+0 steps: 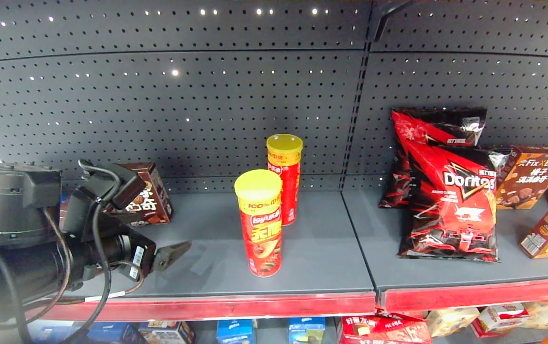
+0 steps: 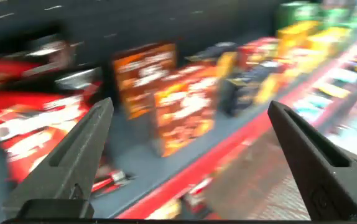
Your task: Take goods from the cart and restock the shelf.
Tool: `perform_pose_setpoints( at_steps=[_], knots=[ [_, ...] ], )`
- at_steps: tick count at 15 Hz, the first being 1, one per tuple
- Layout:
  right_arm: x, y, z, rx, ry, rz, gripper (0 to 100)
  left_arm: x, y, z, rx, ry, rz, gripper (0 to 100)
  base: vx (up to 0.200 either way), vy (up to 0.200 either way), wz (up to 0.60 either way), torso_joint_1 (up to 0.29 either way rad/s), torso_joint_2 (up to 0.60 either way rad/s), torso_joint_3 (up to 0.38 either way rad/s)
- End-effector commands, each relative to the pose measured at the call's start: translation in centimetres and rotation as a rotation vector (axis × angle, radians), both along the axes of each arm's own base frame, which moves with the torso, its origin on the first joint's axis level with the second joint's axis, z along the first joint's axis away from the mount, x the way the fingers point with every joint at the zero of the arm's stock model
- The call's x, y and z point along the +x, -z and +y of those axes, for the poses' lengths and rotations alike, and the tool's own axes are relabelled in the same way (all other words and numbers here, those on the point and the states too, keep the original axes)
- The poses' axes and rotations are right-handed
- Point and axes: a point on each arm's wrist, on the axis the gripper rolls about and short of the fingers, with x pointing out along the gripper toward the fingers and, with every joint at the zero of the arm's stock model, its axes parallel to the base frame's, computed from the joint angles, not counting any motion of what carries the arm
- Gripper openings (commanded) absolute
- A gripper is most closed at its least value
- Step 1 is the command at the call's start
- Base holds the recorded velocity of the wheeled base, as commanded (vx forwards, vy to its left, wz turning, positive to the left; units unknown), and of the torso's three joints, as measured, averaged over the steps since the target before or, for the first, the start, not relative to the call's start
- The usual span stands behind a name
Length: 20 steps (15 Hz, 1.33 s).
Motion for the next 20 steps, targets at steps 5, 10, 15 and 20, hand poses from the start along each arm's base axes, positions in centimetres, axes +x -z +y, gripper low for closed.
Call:
perform_pose_setpoints(
  at_steps=[5, 10, 15, 20],
  knots=[
    [-12.0, 8.1, -1.7, -0.051, 0.383, 0.034, 100, 0.3, -0.5, -0.2, -0.006, 0.006, -0.018, 100, 0.000, 0.000, 0.00, 0.000, 0.00, 0.000],
    [-12.1, 8.1, -1.7, -0.066, 0.383, 0.057, 100, 0.1, -0.6, -0.2, -0.007, 0.006, -0.022, 100, 0.000, 0.000, 0.00, 0.000, 0.00, 0.000],
    [-9.9, 11.4, -1.6, -0.027, 0.269, 0.074, 100, 0.0, -0.6, -0.1, -0.007, 0.006, -0.023, 100, 0.000, 0.000, 0.00, 0.000, 0.00, 0.000],
    [-7.3, 14.8, -0.7, -0.123, -0.285, 0.086, 100, -0.3, -0.8, 0.0, -0.012, 0.002, -0.033, 100, 0.000, 0.000, 0.00, 0.000, 0.00, 0.000]
  ],
)
